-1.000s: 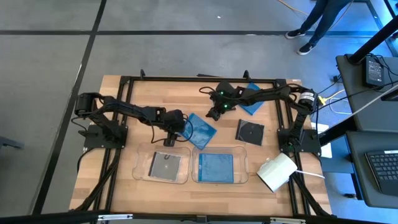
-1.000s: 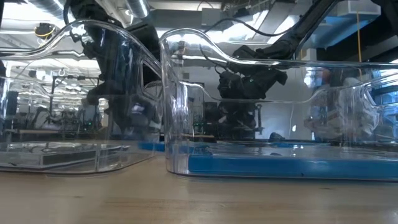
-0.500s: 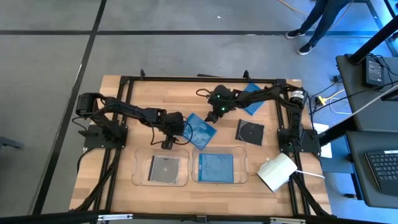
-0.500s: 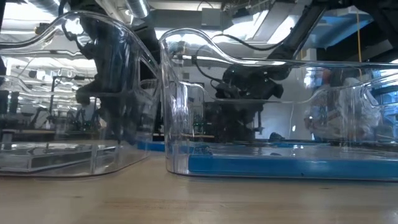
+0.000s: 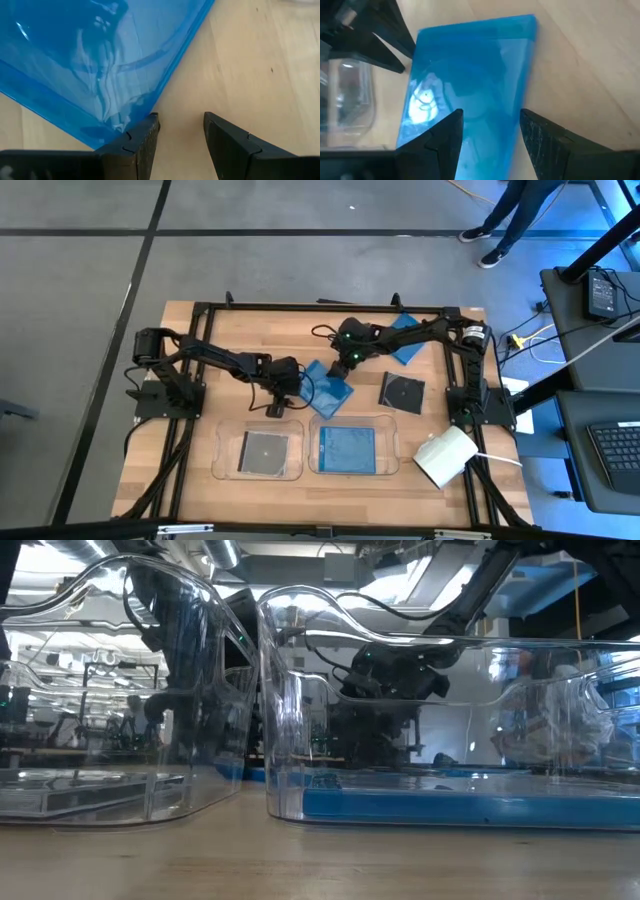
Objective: Pick & place jewel cases by type
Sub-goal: Put the left blue CD case into the right transparent bin
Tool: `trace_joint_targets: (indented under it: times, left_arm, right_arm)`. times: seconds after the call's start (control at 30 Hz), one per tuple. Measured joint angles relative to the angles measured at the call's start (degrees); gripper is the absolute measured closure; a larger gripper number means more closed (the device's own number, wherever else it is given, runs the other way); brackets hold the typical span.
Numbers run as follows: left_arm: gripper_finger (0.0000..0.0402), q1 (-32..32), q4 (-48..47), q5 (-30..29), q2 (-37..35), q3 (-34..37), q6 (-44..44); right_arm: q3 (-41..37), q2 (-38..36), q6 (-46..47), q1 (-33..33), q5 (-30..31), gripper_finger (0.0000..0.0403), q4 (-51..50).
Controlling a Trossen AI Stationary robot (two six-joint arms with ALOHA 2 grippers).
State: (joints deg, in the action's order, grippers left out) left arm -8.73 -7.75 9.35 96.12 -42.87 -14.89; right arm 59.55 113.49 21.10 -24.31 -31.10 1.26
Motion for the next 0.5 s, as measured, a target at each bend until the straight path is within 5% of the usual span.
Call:
trace_joint_targets:
  times: [0.5]
  left_arm:
    - [0.0247, 0.0, 7.7, -0.8, 0.4, 0.3, -2.3]
  right_arm:
    - [0.0, -0.1, -2.8, 0.0, -2.4, 0.0204, -4.5]
